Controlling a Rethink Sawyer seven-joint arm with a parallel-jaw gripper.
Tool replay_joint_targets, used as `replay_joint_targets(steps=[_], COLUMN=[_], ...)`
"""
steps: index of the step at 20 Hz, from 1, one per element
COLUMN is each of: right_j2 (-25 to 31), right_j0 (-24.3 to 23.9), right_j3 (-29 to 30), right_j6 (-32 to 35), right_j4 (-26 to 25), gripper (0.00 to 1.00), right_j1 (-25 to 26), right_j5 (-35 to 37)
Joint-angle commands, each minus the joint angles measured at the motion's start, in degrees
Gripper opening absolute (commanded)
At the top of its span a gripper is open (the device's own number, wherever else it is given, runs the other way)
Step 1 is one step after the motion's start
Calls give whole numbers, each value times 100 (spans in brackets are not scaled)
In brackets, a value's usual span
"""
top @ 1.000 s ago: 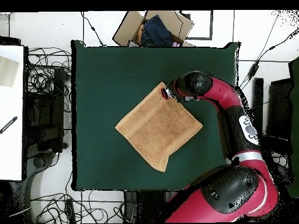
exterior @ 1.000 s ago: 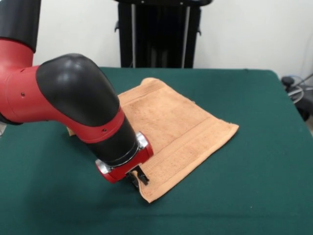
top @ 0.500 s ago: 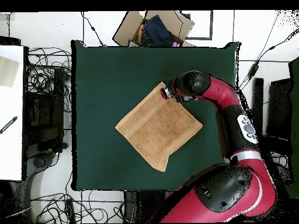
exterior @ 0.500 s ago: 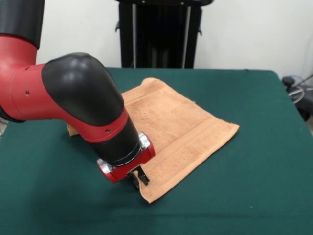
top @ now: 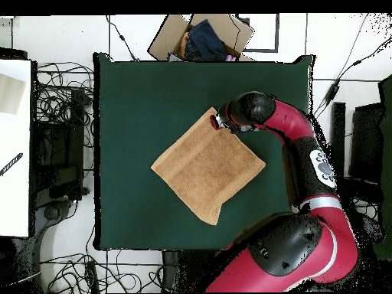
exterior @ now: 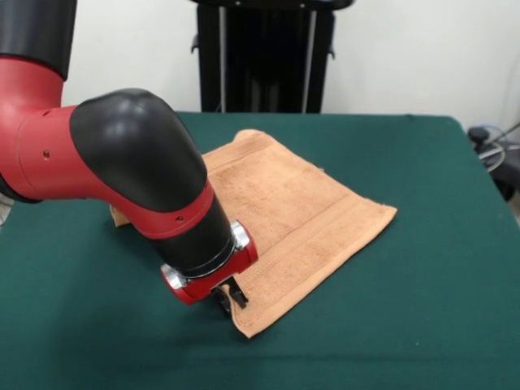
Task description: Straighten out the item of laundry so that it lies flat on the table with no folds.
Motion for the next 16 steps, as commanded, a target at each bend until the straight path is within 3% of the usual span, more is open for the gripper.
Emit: replay_joint_targets(steps=[1, 16], right_j2=[-362, -584], right_j0=[377, 664], right_j3=[-249, -700], right_j6=[1679, 1662], right_j4=[-13, 329], gripper=[0, 0], right_j1=[816, 951], right_j5=[-1469, -1292])
